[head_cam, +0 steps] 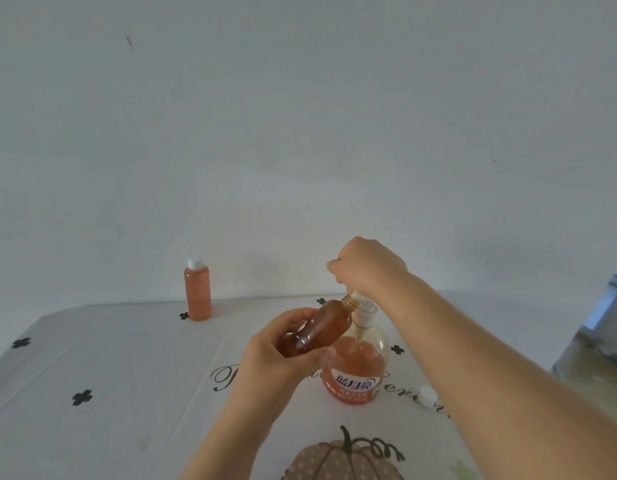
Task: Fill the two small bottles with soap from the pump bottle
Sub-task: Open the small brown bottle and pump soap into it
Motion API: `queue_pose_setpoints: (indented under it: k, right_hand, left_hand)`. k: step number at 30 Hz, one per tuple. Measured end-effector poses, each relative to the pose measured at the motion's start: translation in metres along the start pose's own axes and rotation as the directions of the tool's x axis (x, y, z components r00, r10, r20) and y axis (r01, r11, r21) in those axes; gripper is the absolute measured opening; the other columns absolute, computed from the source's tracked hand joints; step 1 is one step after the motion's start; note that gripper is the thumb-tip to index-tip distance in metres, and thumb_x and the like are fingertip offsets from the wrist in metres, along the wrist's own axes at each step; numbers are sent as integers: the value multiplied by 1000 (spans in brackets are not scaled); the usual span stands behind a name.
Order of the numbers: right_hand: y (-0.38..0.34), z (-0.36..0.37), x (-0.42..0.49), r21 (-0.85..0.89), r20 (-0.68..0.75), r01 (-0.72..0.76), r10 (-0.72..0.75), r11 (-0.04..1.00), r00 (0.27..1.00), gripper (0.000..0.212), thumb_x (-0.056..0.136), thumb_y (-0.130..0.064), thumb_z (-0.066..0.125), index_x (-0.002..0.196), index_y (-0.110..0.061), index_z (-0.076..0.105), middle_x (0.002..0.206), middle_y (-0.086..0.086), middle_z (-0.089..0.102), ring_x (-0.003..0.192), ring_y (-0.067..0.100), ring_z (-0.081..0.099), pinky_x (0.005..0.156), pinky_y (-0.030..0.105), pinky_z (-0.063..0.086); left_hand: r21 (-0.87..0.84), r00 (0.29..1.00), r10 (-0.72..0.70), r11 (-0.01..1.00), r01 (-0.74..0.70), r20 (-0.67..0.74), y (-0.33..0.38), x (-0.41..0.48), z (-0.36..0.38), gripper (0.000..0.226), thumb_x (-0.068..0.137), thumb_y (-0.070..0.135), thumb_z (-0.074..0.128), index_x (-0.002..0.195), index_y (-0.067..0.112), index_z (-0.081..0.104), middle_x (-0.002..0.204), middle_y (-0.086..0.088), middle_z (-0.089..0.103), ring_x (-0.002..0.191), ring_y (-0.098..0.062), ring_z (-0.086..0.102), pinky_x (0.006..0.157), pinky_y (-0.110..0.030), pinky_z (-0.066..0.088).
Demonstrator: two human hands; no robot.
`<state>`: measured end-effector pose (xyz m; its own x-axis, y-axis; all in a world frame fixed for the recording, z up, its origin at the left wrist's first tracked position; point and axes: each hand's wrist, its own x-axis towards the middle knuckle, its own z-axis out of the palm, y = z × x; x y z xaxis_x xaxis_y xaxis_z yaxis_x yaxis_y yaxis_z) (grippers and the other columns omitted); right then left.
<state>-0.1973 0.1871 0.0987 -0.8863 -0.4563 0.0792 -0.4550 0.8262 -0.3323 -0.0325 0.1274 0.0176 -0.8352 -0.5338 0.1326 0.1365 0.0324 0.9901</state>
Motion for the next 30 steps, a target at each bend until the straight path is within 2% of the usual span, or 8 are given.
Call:
queue_pose_setpoints:
  k: [5,11,16,19,24,30]
  right_hand:
    - [-1,0,-2,-8,-16,5,-6,1000,1000,23,90,-19,50,93,-9,71,85,4,73,66,22,58,58,26,40]
    - [1,3,1,49,-8,-6,7,999,1000,28,89,-22,50,96,-9,73,92,7,77,69,24,61,61,28,42]
    - [3,7,3,35,-13,-2,2,999,1000,26,90,-24,49,93,-12,72,88,5,75,81,25,69,61,27,42]
    - [6,12,2,38,-8,-8,9,999,1000,28,91,-26,48,93,-12,72,87,5,74,85,25,70,61,27,42]
    - [4,17,4,15,21,-24,24,1000,1000,26,91,-25,50,93,-12,73,89,5,75,72,24,62,58,26,39]
    - [6,15,3,45,20,-36,35,998,999,26,90,-24,50,94,-11,73,90,5,75,72,23,61,59,27,40]
  left_hand:
    - [-4,999,29,1000,-29,-15,0,-1,1,42,70,-2,81,98,28,72,81,9,74,63,-2,66,56,-11,47]
    - [-39,1000,28,999,-28,3,-1,-1,3,40,71,-5,80,98,23,72,78,8,74,60,-2,65,54,-12,46]
    - [-22,1000,21,1000,-21,-5,-4,1,2,40,69,-2,81,95,28,72,80,8,74,61,-2,64,55,-11,45]
    - [-31,1000,-1,1000,2,8,-4,2,2,41,68,-6,80,95,25,72,77,8,73,57,0,62,53,-10,44]
    - [-41,1000,-29,999,30,4,-6,5,0,43,68,-9,79,97,21,72,80,5,74,59,-2,65,53,-10,46]
    - [-66,999,-41,997,43,25,-8,4,2,42,69,-10,78,97,21,72,81,3,74,60,-3,64,52,-11,45]
